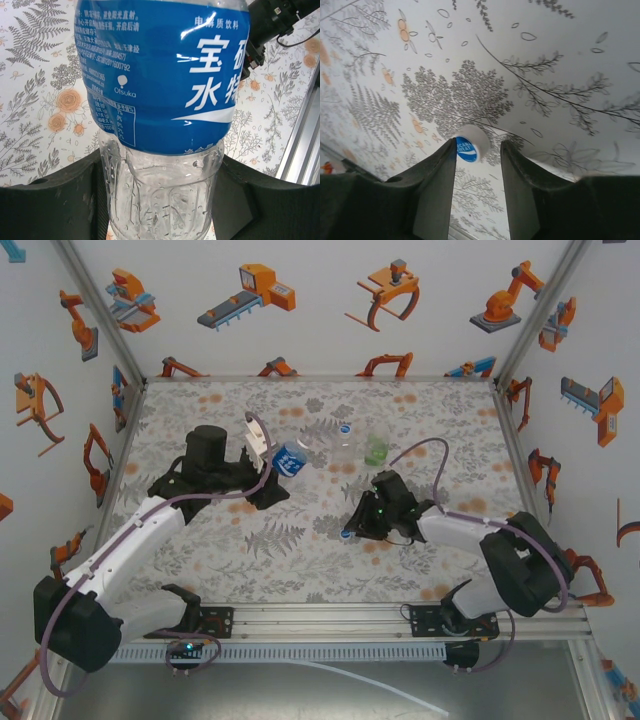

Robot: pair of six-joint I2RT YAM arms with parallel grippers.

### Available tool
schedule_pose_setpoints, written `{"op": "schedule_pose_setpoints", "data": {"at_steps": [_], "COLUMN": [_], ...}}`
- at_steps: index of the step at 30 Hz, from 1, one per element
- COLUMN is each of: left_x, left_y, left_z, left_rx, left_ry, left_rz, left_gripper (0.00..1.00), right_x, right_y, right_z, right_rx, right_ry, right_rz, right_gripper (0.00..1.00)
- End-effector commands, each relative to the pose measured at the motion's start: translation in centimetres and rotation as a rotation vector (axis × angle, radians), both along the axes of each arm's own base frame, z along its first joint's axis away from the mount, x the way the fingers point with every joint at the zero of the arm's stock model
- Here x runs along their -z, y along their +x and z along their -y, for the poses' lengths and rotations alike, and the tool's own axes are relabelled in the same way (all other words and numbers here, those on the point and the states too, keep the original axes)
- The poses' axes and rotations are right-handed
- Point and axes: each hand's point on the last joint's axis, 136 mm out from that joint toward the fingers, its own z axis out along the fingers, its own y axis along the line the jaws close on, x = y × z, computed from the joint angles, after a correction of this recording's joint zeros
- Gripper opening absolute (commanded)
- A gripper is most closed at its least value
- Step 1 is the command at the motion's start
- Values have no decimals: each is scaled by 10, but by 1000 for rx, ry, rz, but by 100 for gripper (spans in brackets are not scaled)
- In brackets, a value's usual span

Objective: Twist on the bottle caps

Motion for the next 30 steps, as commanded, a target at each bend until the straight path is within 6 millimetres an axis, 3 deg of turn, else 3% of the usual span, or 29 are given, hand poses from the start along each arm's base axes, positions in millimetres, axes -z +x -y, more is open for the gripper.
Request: {"op": "schedule_pose_setpoints", "data": {"at_steps": [1, 6, 11, 22, 30], "left_x": [-10, -10, -10, -11, -11], "left_y": [1, 0, 1, 0, 1], "left_z": [3, 3, 3, 3, 3], "left_rx": [16, 17, 15, 16, 15], "left_ry": [-1, 4, 5, 6, 11], "left_rz": [31, 34, 38, 39, 37], "left_gripper": [0, 0, 0, 0, 0], "right_x": [-9, -32, -49, -29, -13], "right_y": [3, 8, 9, 2, -3], "right_z": [20, 20, 2, -38, -49], "right_rx": [-19, -89, -191, -315, -328], "right_ry": [-162, -305, -427, -465, -457], "right_rz": [16, 65, 133, 103, 70], "right_gripper": [43, 44, 45, 46, 44]}}
